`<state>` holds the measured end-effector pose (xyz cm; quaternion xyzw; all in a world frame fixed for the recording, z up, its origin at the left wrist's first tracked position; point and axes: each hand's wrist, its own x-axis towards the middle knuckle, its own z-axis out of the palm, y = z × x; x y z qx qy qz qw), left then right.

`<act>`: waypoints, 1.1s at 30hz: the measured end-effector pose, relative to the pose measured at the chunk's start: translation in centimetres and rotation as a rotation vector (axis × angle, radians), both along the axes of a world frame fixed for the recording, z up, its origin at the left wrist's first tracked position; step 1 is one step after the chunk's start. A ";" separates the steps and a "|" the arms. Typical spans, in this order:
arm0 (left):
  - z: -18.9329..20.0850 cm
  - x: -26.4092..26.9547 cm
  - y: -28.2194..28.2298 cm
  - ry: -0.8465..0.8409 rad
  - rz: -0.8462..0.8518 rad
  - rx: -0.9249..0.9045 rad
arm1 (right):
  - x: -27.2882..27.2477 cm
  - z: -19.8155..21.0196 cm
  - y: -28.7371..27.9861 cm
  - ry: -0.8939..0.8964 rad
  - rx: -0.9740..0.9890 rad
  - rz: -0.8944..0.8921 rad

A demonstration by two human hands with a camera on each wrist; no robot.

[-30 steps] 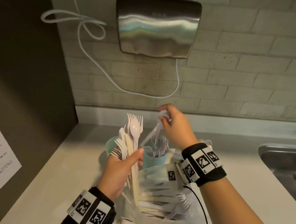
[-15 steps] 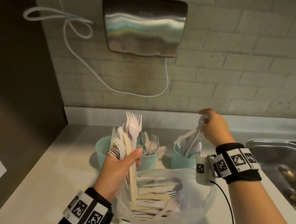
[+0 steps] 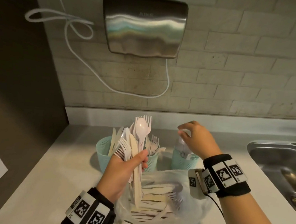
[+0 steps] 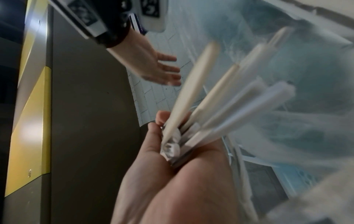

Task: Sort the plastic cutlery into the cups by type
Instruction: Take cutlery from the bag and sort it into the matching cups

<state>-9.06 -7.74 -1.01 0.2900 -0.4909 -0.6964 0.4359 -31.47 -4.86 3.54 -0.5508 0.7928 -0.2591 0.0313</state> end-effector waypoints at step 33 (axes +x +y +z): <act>-0.1 1.0 -1.1 -0.004 -0.044 0.024 | 7.2 3.5 -1.1 -1.131 -0.423 0.279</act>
